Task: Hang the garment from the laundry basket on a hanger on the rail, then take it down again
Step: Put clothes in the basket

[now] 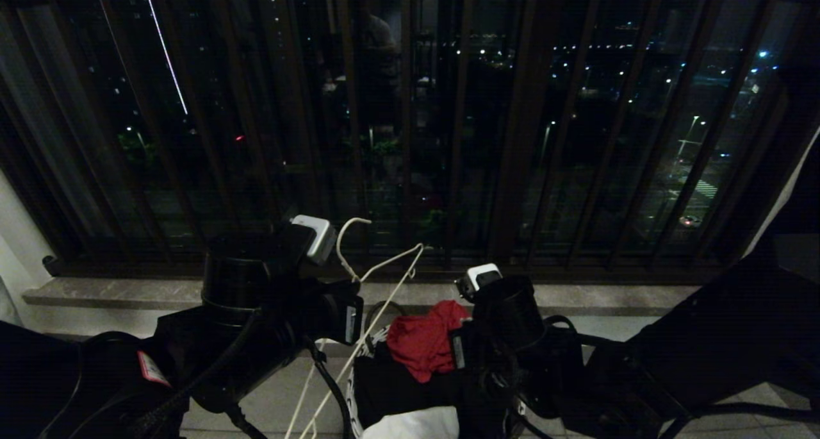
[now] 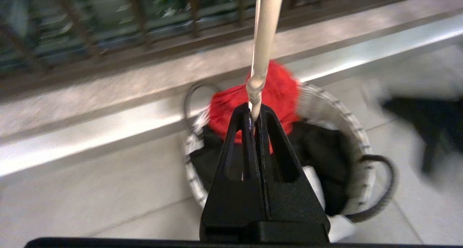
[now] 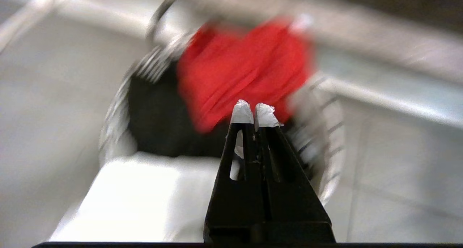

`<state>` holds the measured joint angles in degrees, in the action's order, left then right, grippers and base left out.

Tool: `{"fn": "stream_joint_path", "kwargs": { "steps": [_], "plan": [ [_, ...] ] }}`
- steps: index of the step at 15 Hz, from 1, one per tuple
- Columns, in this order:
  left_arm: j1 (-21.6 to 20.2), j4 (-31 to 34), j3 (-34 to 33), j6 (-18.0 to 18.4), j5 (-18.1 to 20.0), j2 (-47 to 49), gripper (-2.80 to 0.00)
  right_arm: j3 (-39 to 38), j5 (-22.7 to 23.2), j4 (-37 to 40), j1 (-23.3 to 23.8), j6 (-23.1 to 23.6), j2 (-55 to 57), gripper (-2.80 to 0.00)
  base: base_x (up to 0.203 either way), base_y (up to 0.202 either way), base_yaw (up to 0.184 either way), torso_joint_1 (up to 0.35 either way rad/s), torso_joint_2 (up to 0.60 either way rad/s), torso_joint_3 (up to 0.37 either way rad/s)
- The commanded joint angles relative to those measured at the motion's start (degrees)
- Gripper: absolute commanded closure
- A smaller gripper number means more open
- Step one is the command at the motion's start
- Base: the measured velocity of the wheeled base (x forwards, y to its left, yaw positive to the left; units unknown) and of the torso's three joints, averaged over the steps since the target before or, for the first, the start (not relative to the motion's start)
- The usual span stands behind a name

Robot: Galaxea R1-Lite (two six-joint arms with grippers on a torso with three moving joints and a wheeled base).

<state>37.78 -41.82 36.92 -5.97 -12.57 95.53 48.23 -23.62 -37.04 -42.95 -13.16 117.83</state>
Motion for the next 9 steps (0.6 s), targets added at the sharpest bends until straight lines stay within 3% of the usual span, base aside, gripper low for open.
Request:
{"fn": "stream_joint_path", "kwargs": {
  "steps": [1,5,9],
  "plan": [
    [-1.95,0.64,1.16,0.11,-0.17,-1.51,0.00,0.59,3.80,2.44,-2.65,-2.11,0.62,0.00,0.000,0.000,0.000,0.000,0.00,0.000],
    [-4.62,7.99,3.90,0.88,-0.12,-4.19,0.00,4.25,12.21,8.09,-5.39,-5.21,5.94,0.00,0.000,0.000,0.000,0.000,0.00,0.000],
    [-7.10,12.09,6.24,0.95,-0.18,-4.29,0.00,9.44,13.46,12.56,-6.99,-5.12,11.30,0.00,0.000,0.000,0.000,0.000,0.00,0.000]
  ]
}}
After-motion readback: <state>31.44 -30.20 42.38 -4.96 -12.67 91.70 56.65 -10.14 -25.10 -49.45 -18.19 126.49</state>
